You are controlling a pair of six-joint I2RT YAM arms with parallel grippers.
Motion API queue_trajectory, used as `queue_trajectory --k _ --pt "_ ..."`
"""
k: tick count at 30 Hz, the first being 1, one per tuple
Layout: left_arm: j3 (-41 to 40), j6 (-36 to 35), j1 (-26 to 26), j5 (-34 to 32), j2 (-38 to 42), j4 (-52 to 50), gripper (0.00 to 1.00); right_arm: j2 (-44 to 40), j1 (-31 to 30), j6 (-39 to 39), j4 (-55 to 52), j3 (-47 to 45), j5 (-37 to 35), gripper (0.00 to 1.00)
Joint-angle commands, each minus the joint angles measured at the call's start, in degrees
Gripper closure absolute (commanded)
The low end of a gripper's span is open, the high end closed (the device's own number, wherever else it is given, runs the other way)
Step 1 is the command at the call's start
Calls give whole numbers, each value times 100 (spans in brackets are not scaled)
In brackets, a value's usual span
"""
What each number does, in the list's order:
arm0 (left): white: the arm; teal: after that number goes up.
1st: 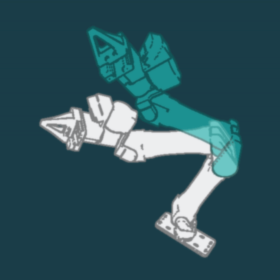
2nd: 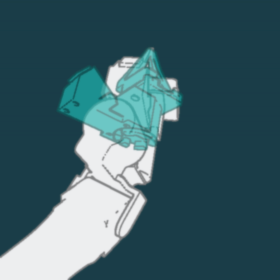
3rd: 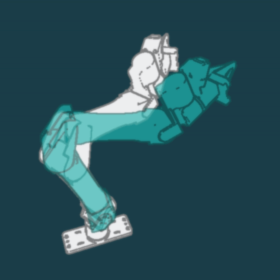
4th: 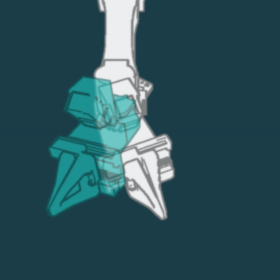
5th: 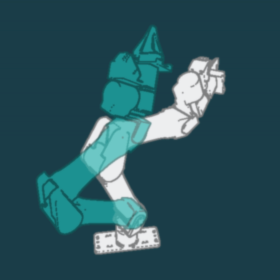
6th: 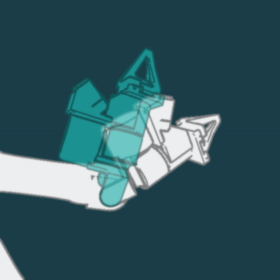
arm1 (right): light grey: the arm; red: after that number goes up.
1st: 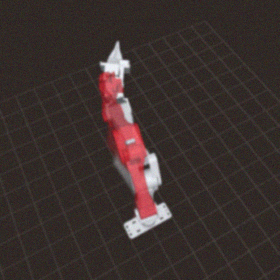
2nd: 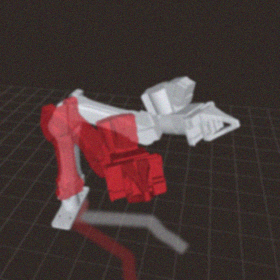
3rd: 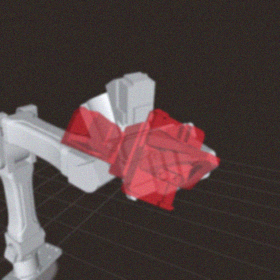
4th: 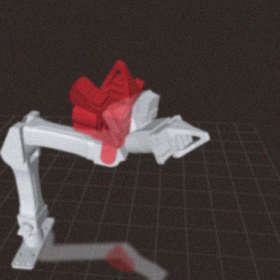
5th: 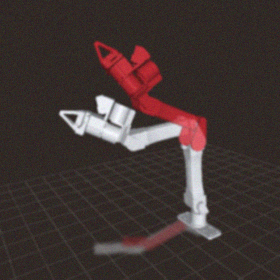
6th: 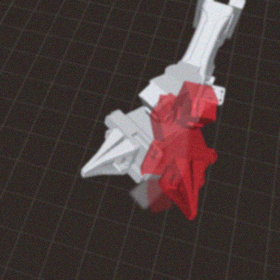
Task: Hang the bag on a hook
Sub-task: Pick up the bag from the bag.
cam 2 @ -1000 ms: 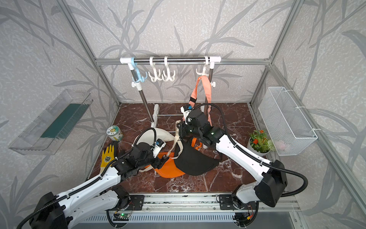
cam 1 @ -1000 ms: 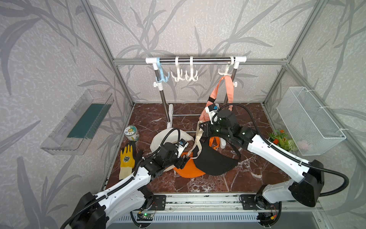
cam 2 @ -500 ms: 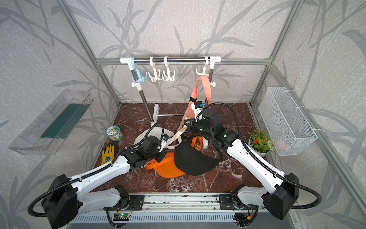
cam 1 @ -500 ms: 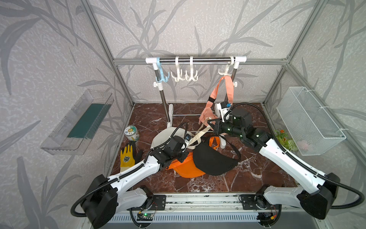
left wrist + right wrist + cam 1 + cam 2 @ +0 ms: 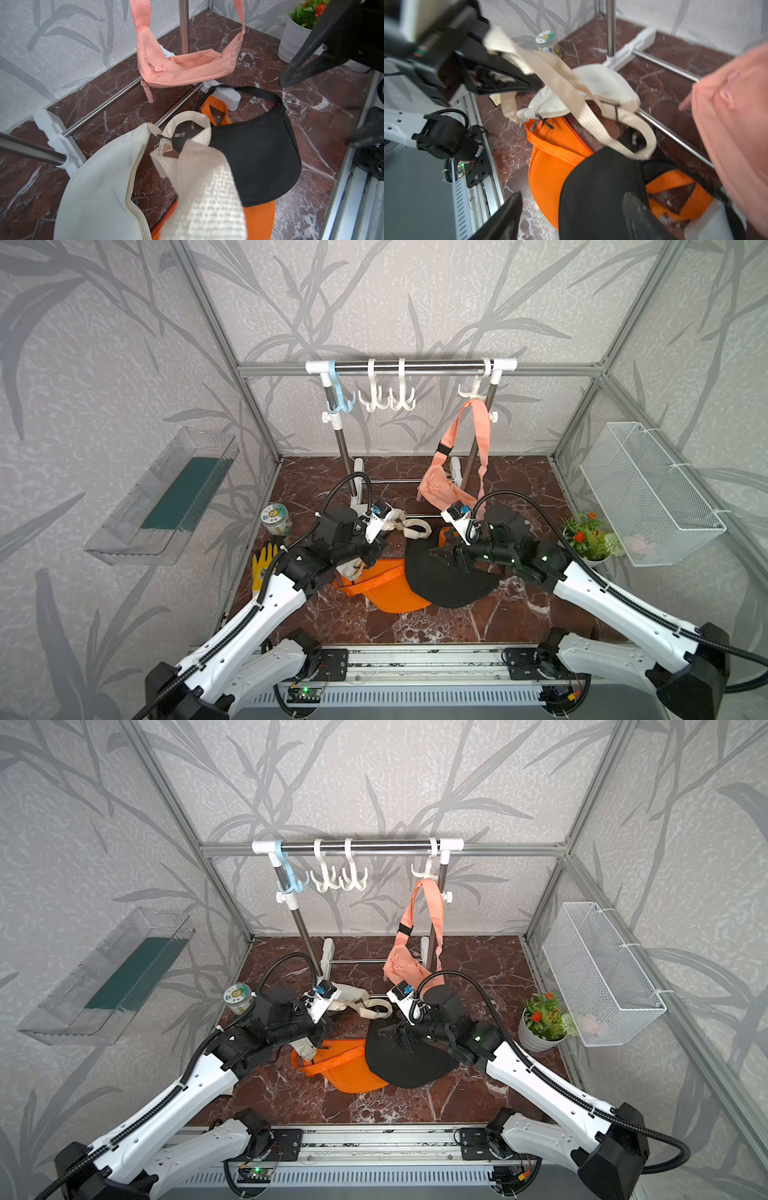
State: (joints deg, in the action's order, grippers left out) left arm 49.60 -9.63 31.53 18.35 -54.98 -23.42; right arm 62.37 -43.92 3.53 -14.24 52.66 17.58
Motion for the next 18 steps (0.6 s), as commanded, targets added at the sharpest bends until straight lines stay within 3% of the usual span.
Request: queue_trajectory --k 1,10,18 --pt "246 -233 -124 785 5 -404 100 335 -333 -790 862 184 -95 21" --pt "209 -118 -194 1109 170 -290 100 1883 -565 -1360 2129 745 431 20" --pt "254 -41 -284 1912 424 -375 100 2694 -552 -1649 2598 1035 219 21"
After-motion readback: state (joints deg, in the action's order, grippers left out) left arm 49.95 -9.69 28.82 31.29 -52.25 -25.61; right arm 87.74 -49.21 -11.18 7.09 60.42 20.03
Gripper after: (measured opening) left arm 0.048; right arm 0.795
